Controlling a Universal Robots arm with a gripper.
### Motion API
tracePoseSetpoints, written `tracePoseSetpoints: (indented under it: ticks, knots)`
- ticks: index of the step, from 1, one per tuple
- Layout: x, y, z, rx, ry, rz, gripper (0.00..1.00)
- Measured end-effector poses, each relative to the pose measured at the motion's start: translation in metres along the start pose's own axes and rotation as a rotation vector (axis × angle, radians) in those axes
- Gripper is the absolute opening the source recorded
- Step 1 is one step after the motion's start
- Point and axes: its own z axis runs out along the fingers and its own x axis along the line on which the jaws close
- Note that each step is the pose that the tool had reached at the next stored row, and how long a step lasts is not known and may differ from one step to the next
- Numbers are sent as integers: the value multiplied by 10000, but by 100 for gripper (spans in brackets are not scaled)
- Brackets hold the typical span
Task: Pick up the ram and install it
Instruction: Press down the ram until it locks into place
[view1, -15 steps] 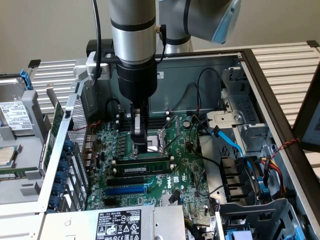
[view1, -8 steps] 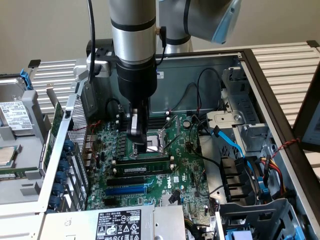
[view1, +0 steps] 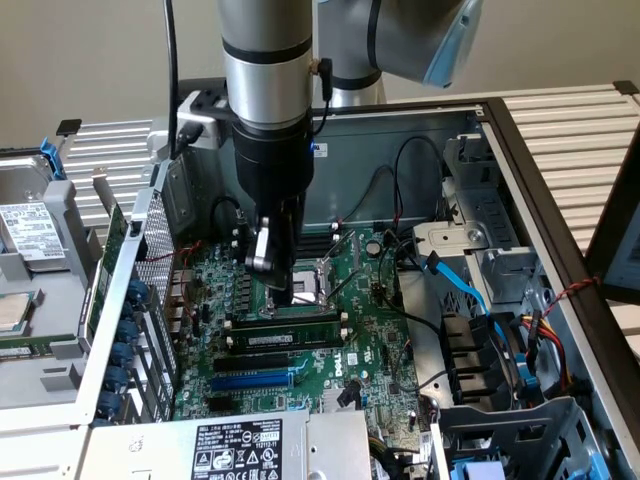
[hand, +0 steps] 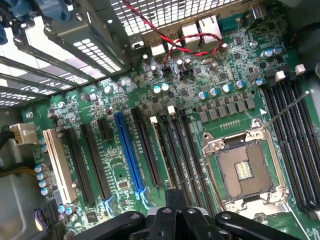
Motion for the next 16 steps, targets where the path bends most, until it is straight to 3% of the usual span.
tracePoseSetpoints:
  ticks: [9, 16]
  knots:
    - [-1, 0, 17, -71, 34, 1169, 11]
    - [-4, 0, 61, -159, 39, 2393, 11]
